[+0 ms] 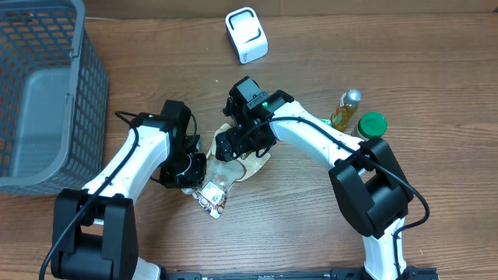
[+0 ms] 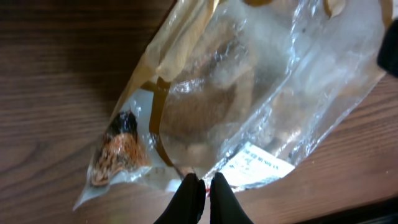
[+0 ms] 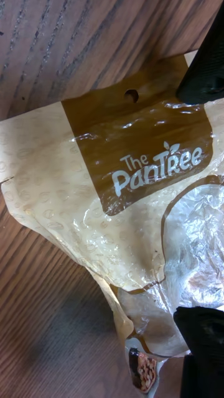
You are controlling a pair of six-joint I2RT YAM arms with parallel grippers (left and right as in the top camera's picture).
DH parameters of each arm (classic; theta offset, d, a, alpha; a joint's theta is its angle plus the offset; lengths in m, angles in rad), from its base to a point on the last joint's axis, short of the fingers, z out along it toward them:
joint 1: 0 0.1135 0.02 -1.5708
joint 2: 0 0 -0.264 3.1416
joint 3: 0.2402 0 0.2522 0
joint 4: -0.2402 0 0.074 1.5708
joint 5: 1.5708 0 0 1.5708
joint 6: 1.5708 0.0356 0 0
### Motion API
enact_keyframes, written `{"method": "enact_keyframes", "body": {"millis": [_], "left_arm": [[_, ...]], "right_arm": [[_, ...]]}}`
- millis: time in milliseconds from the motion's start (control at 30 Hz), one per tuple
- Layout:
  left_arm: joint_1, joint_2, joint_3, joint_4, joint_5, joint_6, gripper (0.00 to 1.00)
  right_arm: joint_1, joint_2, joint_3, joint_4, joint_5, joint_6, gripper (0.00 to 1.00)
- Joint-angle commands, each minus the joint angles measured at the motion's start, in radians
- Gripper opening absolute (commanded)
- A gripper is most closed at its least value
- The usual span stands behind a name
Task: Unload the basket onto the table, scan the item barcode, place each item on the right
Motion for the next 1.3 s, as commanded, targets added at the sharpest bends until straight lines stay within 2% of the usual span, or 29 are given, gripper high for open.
{"method": "enact_keyframes", "body": {"millis": [0, 500, 667, 833, 1000, 1267], "left_arm": [[-0.002, 0.013, -0.011, 0.019, -0.037, -0.007, 0.04], [-0.002, 0.185, -0.011, 0.071, -0.078, -0.025, 0.04], [-0.002, 0.192, -0.011, 0.098, -0.085, -0.026, 0.04], [-0.002, 0.192, -0.011, 0.103, -0.094, -0.026, 0.04], [-0.002, 0.192, -0.011, 0.106, -0.119, -0.026, 0.04], [-0.002, 0.192, -0.011, 0.113, -0.124, -0.026, 0.04]], "right_arm": [[-0.005, -0.003, 0.006, 0.003, -0.011, -0.009, 1.00], [-0.005, 0.002, 0.005, 0.004, -0.038, -0.008, 1.00], [0.000, 0.033, 0.005, 0.003, -0.103, -0.008, 0.99], [0.000, 0.030, 0.016, 0.021, -0.033, -0.009, 0.97], [-0.016, -0.022, 0.106, -0.029, -0.024, -0.012, 0.93], [0.011, -0.045, 0.127, 0.043, 0.023, -0.031, 0.88]]}}
